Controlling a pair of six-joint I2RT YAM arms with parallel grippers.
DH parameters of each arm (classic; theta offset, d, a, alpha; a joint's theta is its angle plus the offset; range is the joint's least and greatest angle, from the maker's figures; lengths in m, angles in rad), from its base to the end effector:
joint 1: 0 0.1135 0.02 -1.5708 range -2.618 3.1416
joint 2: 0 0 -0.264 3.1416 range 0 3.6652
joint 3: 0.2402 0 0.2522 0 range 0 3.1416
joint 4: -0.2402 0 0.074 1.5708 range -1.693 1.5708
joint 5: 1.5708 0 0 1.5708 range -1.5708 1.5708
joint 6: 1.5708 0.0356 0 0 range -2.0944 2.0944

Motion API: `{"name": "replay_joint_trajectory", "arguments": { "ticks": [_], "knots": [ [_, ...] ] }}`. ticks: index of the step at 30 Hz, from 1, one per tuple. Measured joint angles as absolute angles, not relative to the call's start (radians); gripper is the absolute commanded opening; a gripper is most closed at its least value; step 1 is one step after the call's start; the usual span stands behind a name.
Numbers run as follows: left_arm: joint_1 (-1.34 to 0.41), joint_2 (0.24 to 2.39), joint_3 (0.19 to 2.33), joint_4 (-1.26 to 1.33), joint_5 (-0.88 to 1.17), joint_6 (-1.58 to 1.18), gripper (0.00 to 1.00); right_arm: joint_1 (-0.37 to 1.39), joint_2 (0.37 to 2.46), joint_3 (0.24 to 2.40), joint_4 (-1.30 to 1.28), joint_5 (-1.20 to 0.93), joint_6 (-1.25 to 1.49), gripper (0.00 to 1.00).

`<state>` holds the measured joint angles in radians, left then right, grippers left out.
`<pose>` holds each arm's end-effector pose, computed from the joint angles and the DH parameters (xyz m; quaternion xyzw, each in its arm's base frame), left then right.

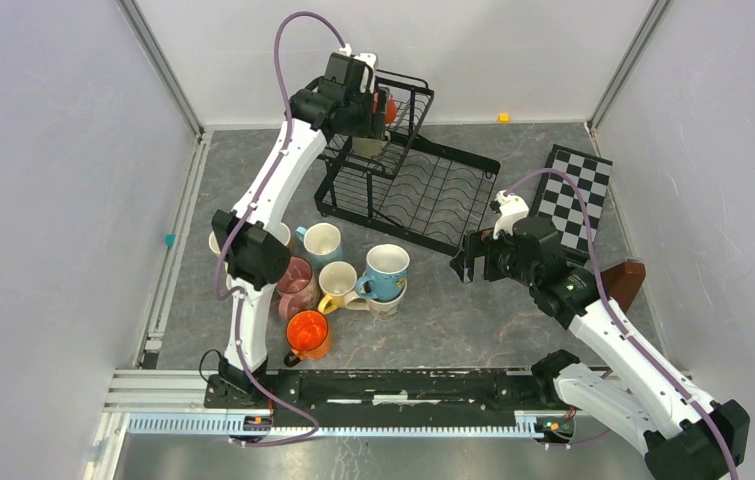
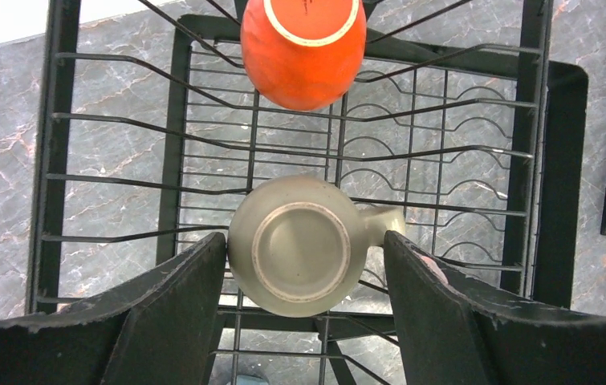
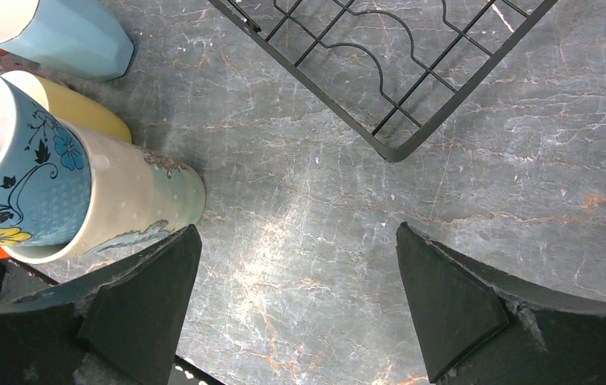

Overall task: Unload the cups from the dish rack
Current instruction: Unload the cup from the dish rack.

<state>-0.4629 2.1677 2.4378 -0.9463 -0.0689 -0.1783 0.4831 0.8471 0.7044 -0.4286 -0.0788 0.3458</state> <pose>0.4251 -0.2094 0.3865 0.1130 0.8941 -0.1068 0.4200 0.1654 0.0899 0.2767 -0.0790 0.8737 0.2245 0.4244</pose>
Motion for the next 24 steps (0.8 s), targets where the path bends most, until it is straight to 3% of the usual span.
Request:
{"name": "replay_joint_trajectory", "arguments": {
  "ticks": [24],
  "knots": [
    [-0.463, 2.093, 2.255, -0.813, -0.065, -0.198, 0.74, 0.483, 0.860, 0.688, -0.423, -0.079, 0.344, 0.98]
  ]
}}
